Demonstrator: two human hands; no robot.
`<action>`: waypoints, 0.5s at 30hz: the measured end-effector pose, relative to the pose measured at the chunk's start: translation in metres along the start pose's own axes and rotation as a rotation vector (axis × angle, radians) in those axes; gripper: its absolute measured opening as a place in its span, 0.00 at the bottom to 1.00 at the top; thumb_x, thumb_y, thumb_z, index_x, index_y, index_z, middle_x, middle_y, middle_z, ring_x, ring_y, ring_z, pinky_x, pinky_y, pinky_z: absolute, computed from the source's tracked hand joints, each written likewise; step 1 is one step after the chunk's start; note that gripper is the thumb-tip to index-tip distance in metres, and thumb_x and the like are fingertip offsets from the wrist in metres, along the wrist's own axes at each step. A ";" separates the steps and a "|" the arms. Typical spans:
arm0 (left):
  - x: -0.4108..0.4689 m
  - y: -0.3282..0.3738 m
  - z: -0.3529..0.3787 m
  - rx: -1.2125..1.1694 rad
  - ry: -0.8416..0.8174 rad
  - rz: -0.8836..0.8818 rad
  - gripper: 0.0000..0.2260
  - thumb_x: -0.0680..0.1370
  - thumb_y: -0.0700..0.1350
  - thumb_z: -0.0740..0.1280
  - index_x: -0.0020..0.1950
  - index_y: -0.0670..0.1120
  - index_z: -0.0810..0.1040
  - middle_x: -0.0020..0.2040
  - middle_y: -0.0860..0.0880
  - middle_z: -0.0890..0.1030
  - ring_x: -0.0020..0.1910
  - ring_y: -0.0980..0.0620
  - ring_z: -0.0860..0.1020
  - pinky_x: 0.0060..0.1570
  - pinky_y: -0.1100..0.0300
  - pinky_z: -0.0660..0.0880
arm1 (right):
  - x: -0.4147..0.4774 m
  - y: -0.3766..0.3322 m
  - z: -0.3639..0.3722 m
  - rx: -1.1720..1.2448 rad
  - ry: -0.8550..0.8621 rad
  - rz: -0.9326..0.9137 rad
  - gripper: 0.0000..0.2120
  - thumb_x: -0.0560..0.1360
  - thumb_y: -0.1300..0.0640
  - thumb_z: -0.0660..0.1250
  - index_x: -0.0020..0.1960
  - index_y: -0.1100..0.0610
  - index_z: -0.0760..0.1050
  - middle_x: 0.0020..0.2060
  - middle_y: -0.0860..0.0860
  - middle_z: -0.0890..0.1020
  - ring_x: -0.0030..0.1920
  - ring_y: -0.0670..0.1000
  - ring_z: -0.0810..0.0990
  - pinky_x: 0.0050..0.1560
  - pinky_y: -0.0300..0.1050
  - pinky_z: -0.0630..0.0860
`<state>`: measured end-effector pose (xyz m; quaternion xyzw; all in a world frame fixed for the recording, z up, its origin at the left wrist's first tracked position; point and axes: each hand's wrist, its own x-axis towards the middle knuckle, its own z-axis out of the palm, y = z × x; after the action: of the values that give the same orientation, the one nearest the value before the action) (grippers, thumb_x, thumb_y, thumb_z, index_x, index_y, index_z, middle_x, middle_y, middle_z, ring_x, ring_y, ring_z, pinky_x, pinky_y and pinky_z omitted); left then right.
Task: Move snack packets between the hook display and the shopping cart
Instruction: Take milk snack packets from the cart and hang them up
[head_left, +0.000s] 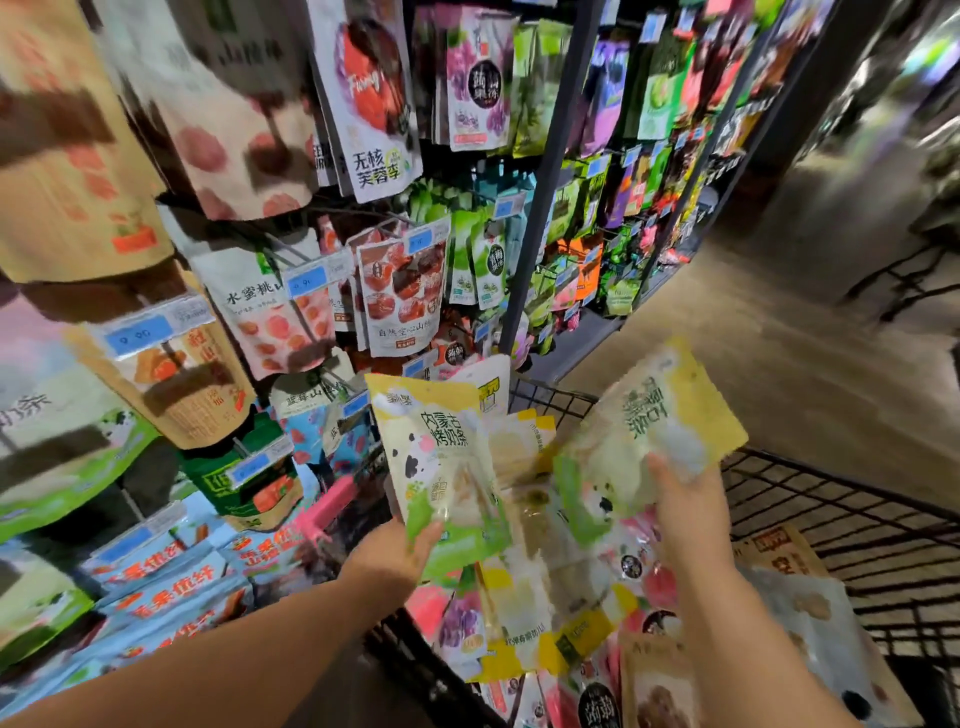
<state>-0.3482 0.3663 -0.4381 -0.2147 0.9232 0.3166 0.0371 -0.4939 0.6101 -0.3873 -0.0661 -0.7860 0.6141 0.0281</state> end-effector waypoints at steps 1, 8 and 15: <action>-0.001 0.003 -0.009 -0.009 -0.007 -0.021 0.20 0.83 0.55 0.50 0.63 0.45 0.74 0.52 0.42 0.80 0.52 0.44 0.79 0.48 0.58 0.71 | -0.001 -0.012 0.001 0.009 -0.023 -0.056 0.09 0.78 0.52 0.66 0.58 0.49 0.73 0.51 0.48 0.80 0.49 0.52 0.79 0.52 0.49 0.73; -0.004 -0.010 -0.078 -0.132 0.028 0.015 0.23 0.79 0.64 0.52 0.61 0.50 0.76 0.47 0.53 0.80 0.41 0.57 0.75 0.42 0.61 0.70 | -0.010 -0.091 0.029 0.116 -0.102 -0.265 0.09 0.77 0.52 0.65 0.57 0.48 0.72 0.46 0.46 0.78 0.47 0.51 0.76 0.48 0.48 0.70; -0.029 -0.047 -0.164 -0.062 0.205 -0.156 0.26 0.76 0.67 0.51 0.49 0.46 0.74 0.45 0.49 0.79 0.43 0.50 0.77 0.49 0.54 0.75 | -0.030 -0.156 0.088 0.127 -0.316 -0.362 0.04 0.80 0.53 0.65 0.50 0.44 0.73 0.50 0.48 0.82 0.49 0.50 0.80 0.52 0.49 0.75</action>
<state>-0.2910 0.2456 -0.3282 -0.3181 0.8924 0.3177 -0.0394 -0.4857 0.4845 -0.2569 0.1746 -0.7394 0.6500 0.0186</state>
